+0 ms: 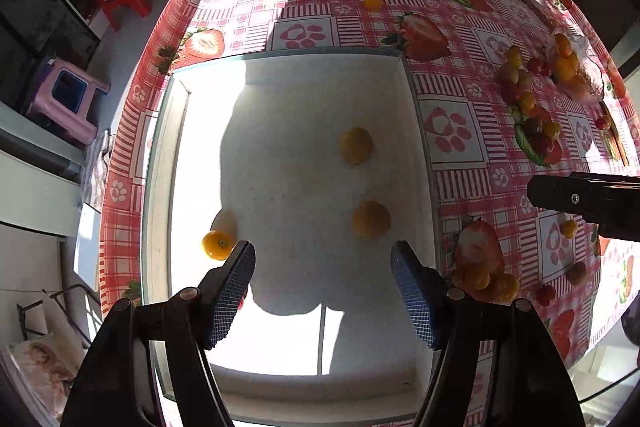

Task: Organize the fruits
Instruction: 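Return both grippers to the fruit pile on the tablecloth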

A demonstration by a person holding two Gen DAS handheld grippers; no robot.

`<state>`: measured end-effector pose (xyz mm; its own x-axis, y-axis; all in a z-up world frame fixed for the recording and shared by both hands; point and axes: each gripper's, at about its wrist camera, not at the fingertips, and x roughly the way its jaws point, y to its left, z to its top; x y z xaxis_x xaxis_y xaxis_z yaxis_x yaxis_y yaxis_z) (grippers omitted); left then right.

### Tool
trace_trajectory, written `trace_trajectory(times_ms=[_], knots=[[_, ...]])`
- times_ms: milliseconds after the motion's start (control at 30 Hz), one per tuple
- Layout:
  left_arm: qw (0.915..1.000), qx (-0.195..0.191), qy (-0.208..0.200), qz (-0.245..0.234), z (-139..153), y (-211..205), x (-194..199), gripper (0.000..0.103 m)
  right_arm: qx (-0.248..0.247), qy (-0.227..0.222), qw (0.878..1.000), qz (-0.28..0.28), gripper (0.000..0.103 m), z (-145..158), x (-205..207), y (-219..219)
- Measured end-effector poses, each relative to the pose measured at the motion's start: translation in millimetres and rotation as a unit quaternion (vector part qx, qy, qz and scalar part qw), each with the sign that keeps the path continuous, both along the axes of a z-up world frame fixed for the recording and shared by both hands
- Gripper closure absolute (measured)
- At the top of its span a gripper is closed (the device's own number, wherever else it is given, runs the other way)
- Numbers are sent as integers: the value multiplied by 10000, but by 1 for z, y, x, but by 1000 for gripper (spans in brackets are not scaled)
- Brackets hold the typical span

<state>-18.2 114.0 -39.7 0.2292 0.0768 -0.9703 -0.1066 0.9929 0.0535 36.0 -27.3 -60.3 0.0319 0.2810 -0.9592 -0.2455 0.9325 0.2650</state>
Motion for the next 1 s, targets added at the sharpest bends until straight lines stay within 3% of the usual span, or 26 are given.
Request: trace_trajectory(times_ms=[300, 567, 1000], knots=[[9962, -204, 27, -851, 6, -70, 21, 32, -305, 184, 9966, -741, 22, -14, -20, -98], [9893, -333, 295, -1387, -10, -119, 33, 32, -470, 409, 9931, -992, 22, -33, -53, -146], [9888, -734, 386, -1238, -38, -156, 94, 32, -384, 445, 9934, -988, 27, -52, -79, -157]])
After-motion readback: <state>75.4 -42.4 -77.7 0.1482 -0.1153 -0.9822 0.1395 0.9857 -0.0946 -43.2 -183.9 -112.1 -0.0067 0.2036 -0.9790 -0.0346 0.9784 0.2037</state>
